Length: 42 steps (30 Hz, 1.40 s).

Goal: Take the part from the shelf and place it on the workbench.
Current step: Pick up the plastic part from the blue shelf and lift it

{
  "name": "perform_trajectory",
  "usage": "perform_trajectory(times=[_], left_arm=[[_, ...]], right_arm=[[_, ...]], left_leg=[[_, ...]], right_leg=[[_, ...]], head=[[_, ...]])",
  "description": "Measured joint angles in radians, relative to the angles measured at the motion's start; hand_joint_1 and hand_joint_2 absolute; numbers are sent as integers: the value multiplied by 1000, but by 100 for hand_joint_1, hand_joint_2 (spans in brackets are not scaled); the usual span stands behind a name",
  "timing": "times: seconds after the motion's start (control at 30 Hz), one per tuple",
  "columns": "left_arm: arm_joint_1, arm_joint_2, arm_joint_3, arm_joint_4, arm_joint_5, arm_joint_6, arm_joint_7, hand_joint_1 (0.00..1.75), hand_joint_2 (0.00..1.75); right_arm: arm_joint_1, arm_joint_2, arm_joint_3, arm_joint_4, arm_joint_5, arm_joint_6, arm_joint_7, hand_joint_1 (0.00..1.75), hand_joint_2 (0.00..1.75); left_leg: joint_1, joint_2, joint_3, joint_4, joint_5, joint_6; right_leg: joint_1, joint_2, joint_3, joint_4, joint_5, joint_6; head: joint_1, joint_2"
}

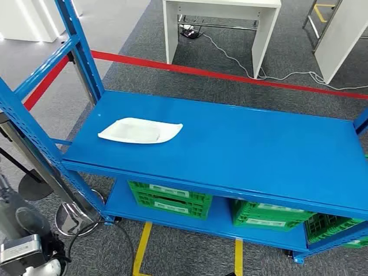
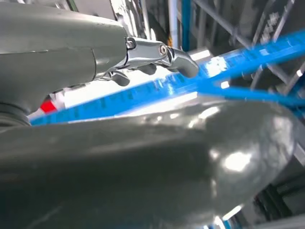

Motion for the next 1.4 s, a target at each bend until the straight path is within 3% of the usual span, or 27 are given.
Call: perform_trajectory(times=[0.07,0.1,0.17,0.2,0.23,0.27,0.33,0.4,0.57,0.63,0.7,0.73,0.77,0.83,0.9,0.93,1.07,1.13,1.2,1.23,1.27,1.3,1.37,1.4], left_arm=[[0,0,-1,0,-1,0,0,0,0],[0,-1,-2,0,-2,0,0,0,0],[0,0,-6,0,-5,-1,5,0,0],[0,1,-7,1,-6,-2,12,0,0],[0,2,-9,1,-10,-4,22,0,0],[0,4,-11,1,-14,-8,34,0,0],[0,8,-15,3,-21,-24,63,0,0],[-2,13,-18,6,-20,-56,101,0,0],[-24,51,-19,36,-23,-193,199,0,0],[-36,68,-19,50,-26,-212,209,0,0],[-42,79,-19,64,-27,-215,212,0,87],[-42,84,-19,70,-27,-216,213,0,131],[-44,89,-19,75,-31,-222,216,0,175],[-54,102,-20,85,-49,-256,235,0,175],[-85,126,-22,105,-75,-317,266,0,175],[-108,141,-22,121,-86,-349,280,0,175],[-236,202,-17,220,-132,-437,309,0,175],[-314,225,-15,286,-157,-460,319,0,175],[-391,243,-14,361,-177,-475,334,0,175],[-427,250,-13,403,-189,-477,341,0,175],[-465,255,-13,448,-204,-475,346,0,175],[-503,259,-13,494,-219,-471,349,0,175],[-579,264,-13,586,-246,-463,348,0,175],[-616,266,-13,631,-259,-460,346,0,175]], right_arm=[[-2,0,0,0,0,1,0,0,0],[-3,0,0,0,0,3,0,0,0],[-2,0,1,0,0,5,0,0,0],[-1,0,1,1,0,6,0,0,0],[0,0,1,1,0,6,0,0,0],[1,0,1,1,0,7,0,0,0],[1,0,1,1,-1,8,0,0,0],[1,1,1,2,-3,9,0,0,0],[2,2,1,2,-3,14,3,0,0],[0,3,1,2,-3,15,3,0,0],[-1,3,1,2,-3,16,3,0,0],[0,3,0,2,-2,17,3,0,0],[0,4,0,2,-2,19,3,0,0],[1,4,1,2,4,27,3,0,0],[-1,4,1,2,12,38,2,0,0],[-3,4,1,2,17,42,2,0,0],[-8,3,12,2,36,57,1,0,0],[-9,3,20,2,48,63,2,0,0],[-9,2,26,2,59,69,6,0,0],[-9,2,30,2,64,72,9,0,0],[-10,2,34,2,69,75,14,0,0],[-12,1,39,2,73,77,18,0,0],[-19,0,47,2,80,81,25,0,0],[-24,0,51,2,83,83,28,0,0]], left_leg=[[0,1,1,-5,2,6],[0,1,2,-9,3,13],[-3,2,1,-11,-2,21],[-5,2,2,-11,-5,24],[-7,1,5,-11,-9,26],[-9,0,9,-11,-14,27],[-10,-1,22,-11,-25,25],[-14,-2,31,-10,-35,17],[-14,-2,28,-1,-48,-7],[-11,-2,-13,86,-95,-17],[-8,-3,-79,213,-141,-24],[-7,-3,-100,248,-143,-26],[-5,-2,-105,247,-124,-27],[-3,-2,-66,140,-43,-27],[-4,-3,-18,24,5,-22],[-6,-4,-8,-3,8,-17],[-7,-5,-7,-23,7,6],[-5,-3,-5,-29,9,16],[-7,-2,-5,-28,8,20],[-7,-2,-4,-28,8,21],[-8,-2,-4,-28,7,21],[-8,-3,-2,-28,7,21],[-9,-3,1,-28,5,17],[-11,-3,1,-26,3,14]], right_leg=[[0,-4,-14,27,-19,3],[-1,-6,-37,70,-42,5],[0,-8,-116,198,-96,7],[0,-8,-157,255,-108,6],[0,-8,-186,283,-99,6],[1,-8,-198,272,-69,3],[2,-9,-179,163,30,-5],[6,-11,-148,63,89,-12],[4,-10,-128,21,101,-30],[1,-11,-122,15,103,-39],[1,-11,-120,14,100,-43],[1,-10,-118,15,98,-44],[1,-8,-115,15,96,-43],[1,-6,-105,15,89,-39],[4,-6,-103,17,81,-30],[6,-7,-105,17,79,-25],[4,-10,-118,30,70,-6],[3,-10,-164,114,28,0],[2,-10,-239,250,-21,2],[2,-10,-268,295,-27,2],[2,-11,-282,306,-13,1],[2,-11,-276,278,19,0],[2,-13,-227,151,98,-6],[3,-15,-200,90,121,-10]], head=[[0,0],[1,0],[1,0],[1,0],[0,0],[1,0],[1,0],[0,0],[-2,0],[-3,0],[-3,0],[-3,0],[-3,0],[-3,0],[-3,0],[-2,0],[-1,0],[3,0],[5,0],[5,0],[5,0],[6,0],[6,0],[5,0]])
